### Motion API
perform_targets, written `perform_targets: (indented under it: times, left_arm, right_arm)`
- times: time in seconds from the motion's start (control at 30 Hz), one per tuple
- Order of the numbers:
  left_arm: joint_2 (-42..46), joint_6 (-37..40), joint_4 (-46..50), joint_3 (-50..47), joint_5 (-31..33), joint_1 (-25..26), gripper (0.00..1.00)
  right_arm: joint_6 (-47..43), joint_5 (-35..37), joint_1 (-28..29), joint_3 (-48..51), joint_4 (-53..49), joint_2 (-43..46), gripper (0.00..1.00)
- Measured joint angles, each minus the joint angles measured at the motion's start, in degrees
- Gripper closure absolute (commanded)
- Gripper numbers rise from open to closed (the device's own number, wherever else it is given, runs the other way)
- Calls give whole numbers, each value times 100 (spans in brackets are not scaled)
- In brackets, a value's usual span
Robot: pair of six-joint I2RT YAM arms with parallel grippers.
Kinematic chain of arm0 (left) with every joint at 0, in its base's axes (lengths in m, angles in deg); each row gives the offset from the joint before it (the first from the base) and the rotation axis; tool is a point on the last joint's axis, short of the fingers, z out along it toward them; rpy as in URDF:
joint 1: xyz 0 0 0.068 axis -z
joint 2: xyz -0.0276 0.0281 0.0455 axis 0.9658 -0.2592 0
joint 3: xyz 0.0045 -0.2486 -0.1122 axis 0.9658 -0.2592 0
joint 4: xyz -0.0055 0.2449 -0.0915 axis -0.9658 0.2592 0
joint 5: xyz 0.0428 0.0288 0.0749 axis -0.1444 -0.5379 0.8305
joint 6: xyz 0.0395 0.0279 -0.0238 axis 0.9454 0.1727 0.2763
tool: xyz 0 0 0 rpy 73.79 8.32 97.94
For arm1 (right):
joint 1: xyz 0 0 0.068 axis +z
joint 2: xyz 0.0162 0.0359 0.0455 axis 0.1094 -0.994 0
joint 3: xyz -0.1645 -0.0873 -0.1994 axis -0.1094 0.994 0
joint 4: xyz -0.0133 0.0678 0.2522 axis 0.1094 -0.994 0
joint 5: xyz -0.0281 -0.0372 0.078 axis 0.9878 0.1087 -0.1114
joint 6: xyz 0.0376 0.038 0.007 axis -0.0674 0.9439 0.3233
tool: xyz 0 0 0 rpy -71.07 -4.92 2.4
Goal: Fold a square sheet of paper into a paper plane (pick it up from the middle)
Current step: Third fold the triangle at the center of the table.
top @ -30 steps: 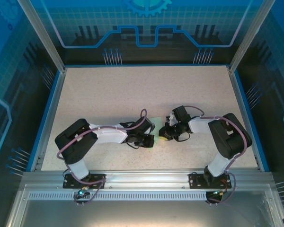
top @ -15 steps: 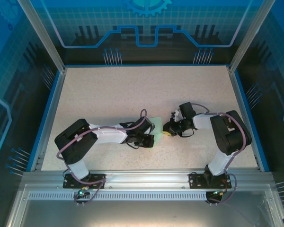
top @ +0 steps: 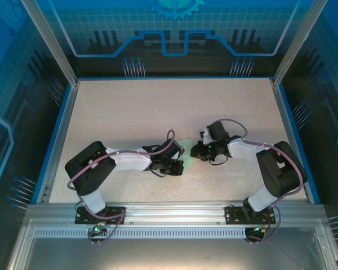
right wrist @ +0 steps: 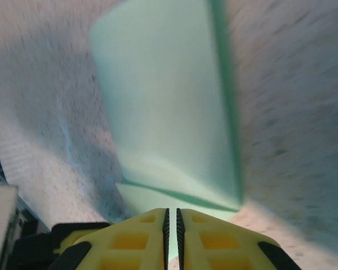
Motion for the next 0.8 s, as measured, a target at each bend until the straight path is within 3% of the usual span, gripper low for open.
perform_targets:
  times: [0.13, 0.33, 0.8]
  left_arm:
    - [0, 0, 0, 0, 0, 0, 100]
    - [0, 0, 2, 0, 0, 0, 100]
    - [17, 0, -136, -81, 13, 0, 100]
  right_arm:
    - [118, 146, 417, -28, 20, -214, 86]
    - [188, 398, 472, 31, 120, -372, 86]
    - [-11, -24, -107, 164, 560, -496, 85]
